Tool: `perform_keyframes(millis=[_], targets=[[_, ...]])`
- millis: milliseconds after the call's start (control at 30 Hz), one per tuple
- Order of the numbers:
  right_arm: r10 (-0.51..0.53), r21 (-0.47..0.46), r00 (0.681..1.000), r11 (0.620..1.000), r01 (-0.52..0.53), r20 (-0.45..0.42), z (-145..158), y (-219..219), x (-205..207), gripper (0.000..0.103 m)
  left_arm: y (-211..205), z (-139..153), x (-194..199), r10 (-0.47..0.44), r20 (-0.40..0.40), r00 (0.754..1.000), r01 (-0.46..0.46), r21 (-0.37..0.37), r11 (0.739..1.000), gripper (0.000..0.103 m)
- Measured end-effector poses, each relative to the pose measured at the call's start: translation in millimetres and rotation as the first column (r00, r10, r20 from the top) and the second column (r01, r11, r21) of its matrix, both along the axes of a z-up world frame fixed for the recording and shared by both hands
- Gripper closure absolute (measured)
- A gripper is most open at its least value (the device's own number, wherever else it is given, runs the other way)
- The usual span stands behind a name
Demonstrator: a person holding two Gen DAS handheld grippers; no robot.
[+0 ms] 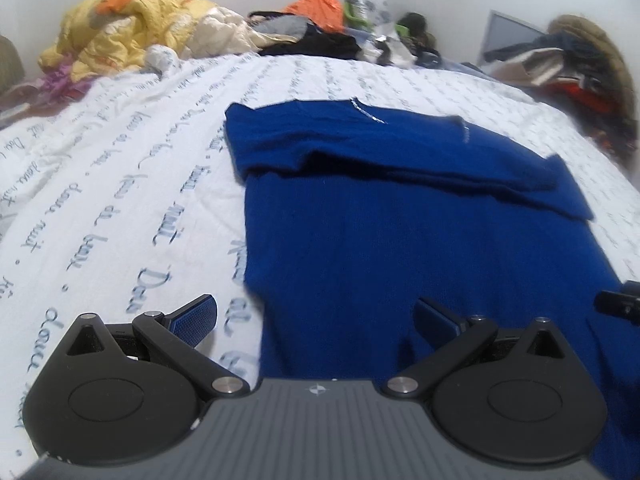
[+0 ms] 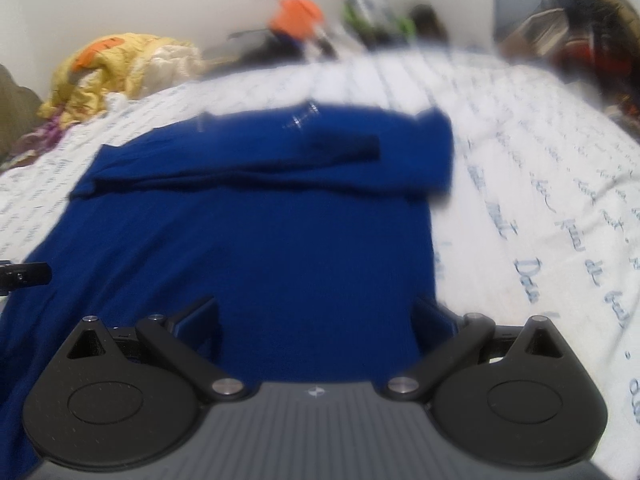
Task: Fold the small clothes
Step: 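Move both grippers to the sweater hem and close them on it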
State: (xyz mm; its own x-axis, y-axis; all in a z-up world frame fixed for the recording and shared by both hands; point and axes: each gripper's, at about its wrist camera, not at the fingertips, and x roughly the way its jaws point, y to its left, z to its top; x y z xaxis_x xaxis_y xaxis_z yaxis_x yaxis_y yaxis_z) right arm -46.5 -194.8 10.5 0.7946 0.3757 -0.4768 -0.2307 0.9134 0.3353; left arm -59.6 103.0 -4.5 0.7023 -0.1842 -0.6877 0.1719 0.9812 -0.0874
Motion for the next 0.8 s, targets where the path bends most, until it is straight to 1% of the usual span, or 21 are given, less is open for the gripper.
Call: perform_keyframes(millis=[100,233,300,367,433,500,633,700,800], targets=[[0.044,0.014,0.999,0.999,-0.044,-0.016,-4,-16,-16,0.0,15,-1,-9,-0.033,-0.03,0.999,0.032,-0.046,0.998,0.0],[0.056,0.036,0.997,0.998,-0.054,-0.045,-12,-37,-35,0.0,30,-5,-18,-0.058,-0.069,0.996,0.052,-0.095,0.994,0.0],[0.039,0.077,0.997,0.996,-0.034,-0.06,-18,-49,-43,0.0,33,-7,-23,-0.068,-0.081,0.994,0.059,-0.099,0.993,0.0],[0.029,0.139,0.997,0.99,-0.018,-0.073,-23,-61,-51,0.0,36,-9,-28,-0.087,-0.094,0.992,0.076,-0.113,0.991,0.0],[0.034,0.205,0.996,0.979,-0.017,-0.08,-28,-72,-56,0.0,37,-10,-34,-0.112,-0.093,0.989,0.101,-0.117,0.988,0.0],[0.051,0.252,0.995,0.967,-0.028,-0.085,-30,-80,-61,0.0,36,-10,-39,-0.145,-0.094,0.985,0.134,-0.115,0.984,0.0],[0.081,0.28,0.993,0.959,-0.053,-0.09,-31,-84,-67,0.0,33,-11,-48,-0.205,-0.096,0.974,0.192,-0.135,0.972,0.0],[0.092,0.283,0.992,0.957,-0.064,-0.087,-31,-83,-70,0.0,34,-11,-51,-0.238,-0.103,0.966,0.218,-0.172,0.961,0.0],[0.119,0.291,0.989,0.952,-0.09,-0.085,-31,-78,-74,0.0,37,-13,-52,-0.279,-0.11,0.954,0.245,-0.249,0.937,0.0]])
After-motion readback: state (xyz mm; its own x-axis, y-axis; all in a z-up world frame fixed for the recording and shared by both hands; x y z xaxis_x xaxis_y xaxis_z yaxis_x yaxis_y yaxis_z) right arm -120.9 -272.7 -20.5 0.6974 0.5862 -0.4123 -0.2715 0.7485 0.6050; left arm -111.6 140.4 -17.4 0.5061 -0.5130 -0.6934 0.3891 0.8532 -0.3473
